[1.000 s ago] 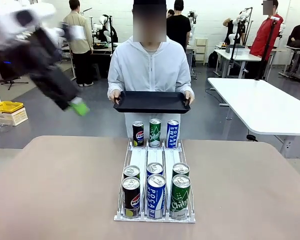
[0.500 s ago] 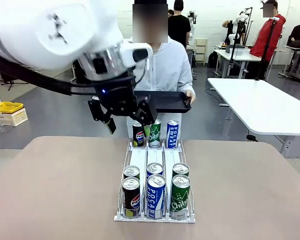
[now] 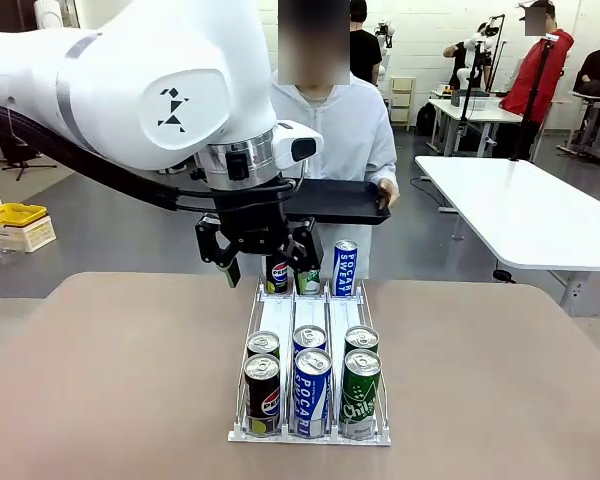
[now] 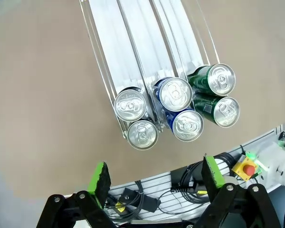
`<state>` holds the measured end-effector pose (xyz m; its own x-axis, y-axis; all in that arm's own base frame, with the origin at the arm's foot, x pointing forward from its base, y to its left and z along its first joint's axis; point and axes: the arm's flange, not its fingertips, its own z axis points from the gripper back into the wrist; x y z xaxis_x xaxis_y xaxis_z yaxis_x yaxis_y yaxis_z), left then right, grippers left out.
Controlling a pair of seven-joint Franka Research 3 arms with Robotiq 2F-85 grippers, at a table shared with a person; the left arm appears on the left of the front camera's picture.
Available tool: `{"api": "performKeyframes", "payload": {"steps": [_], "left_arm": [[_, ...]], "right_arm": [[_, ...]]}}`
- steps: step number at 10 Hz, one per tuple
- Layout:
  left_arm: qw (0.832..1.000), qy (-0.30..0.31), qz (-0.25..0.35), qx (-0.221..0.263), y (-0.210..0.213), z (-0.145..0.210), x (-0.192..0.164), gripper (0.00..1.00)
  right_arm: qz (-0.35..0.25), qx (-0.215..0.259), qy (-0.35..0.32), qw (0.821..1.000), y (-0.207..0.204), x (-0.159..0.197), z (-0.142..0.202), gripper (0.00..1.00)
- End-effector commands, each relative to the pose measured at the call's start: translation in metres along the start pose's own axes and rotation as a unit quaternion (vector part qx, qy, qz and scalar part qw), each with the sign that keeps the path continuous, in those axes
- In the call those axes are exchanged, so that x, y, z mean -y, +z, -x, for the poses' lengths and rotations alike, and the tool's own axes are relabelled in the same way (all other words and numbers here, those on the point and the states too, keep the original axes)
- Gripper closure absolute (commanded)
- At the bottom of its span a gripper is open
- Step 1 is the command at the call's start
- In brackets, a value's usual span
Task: Retrieve and hand over the desired beverage to the person.
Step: Pick up a can of the same type that the person held from the Automatic Can Dispenser.
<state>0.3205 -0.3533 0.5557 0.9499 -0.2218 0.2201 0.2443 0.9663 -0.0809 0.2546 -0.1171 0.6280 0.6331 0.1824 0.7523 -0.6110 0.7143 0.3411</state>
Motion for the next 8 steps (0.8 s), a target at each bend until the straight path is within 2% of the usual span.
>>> {"api": "performKeyframes", "payload": {"steps": [1, 7, 8], "left_arm": [[1.000, 0.002, -0.006, 0.009, 0.004, 0.006, -0.002, 0.00], [1.000, -0.002, 0.003, 0.003, 0.004, 0.002, 0.001, 0.00], [1.000, 0.007, -0.012, -0.003, -0.010, 0.000, 0.022, 0.00]], "right_arm": [[-0.014, 0.007, 0.005, 1.000, 0.000, 0.001, -0.002, 0.00], [-0.014, 0.007, 0.005, 1.000, 0.000, 0.001, -0.002, 0.00], [-0.014, 0.007, 0.005, 1.000, 0.000, 0.001, -0.002, 0.00]]}}
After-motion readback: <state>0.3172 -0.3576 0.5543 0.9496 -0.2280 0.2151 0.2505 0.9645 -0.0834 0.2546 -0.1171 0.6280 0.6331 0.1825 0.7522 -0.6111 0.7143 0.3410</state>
